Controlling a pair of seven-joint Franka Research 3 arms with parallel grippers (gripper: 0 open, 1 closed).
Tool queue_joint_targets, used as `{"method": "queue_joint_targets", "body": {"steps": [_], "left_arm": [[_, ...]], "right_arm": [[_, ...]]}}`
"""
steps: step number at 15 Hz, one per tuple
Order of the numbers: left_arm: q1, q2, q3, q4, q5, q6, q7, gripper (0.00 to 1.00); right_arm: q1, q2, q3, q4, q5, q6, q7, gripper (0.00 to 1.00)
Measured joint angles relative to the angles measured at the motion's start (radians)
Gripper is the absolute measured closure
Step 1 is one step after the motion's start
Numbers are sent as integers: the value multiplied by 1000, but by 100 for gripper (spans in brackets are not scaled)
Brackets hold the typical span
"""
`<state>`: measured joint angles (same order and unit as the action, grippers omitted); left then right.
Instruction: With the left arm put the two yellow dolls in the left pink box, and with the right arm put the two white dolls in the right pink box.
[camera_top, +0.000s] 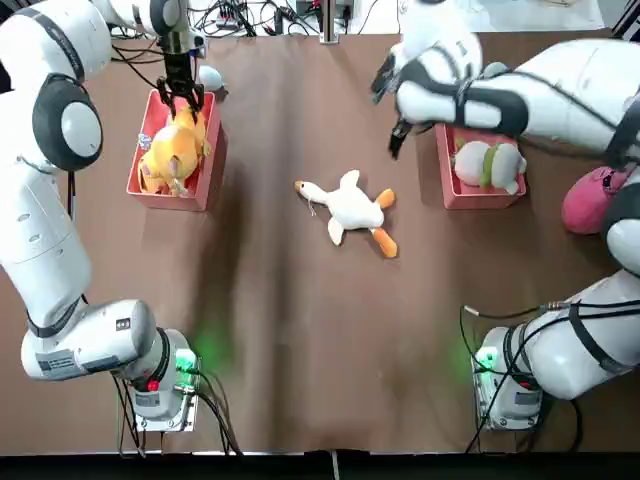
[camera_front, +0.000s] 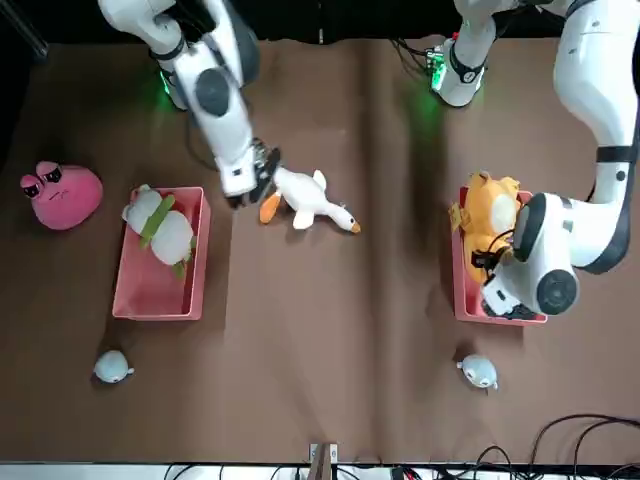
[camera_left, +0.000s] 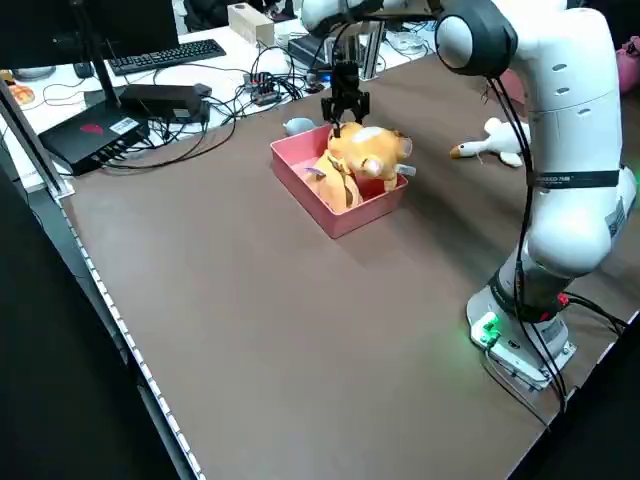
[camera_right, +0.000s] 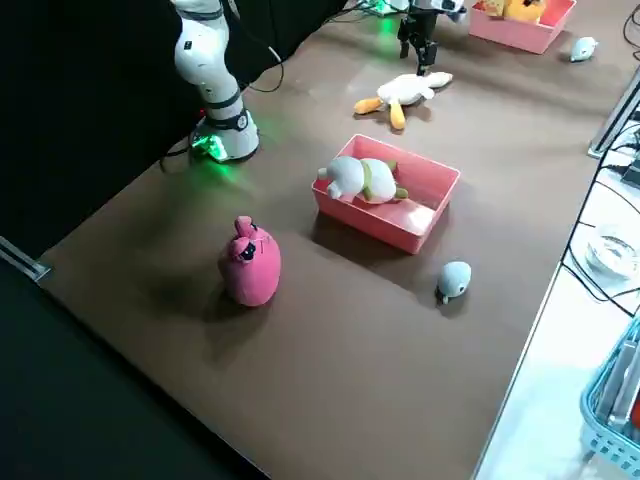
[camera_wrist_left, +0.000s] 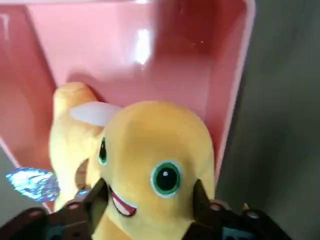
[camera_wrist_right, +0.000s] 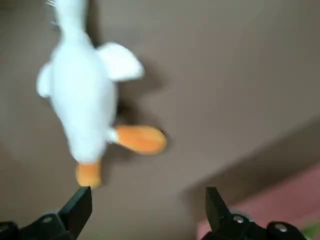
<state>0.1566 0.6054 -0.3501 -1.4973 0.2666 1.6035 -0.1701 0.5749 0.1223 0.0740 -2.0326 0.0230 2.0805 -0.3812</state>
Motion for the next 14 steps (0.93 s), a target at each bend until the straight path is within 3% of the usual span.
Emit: {"method": "queue_joint_targets", "body": {"steps": [3,9,14], "left_arm": [[28,-46,-3,17,0,0,13,1],[48,-238,-16,23,-27,-17,16,0],[61,-291,-29,22,-46,-83,2,0]], "right_arm": [[101,65,-1,-22,0,106,40,0],[240,222,-2,-23,0,303,126,0],[265,282,-5,-22,0,381,174,0]]}}
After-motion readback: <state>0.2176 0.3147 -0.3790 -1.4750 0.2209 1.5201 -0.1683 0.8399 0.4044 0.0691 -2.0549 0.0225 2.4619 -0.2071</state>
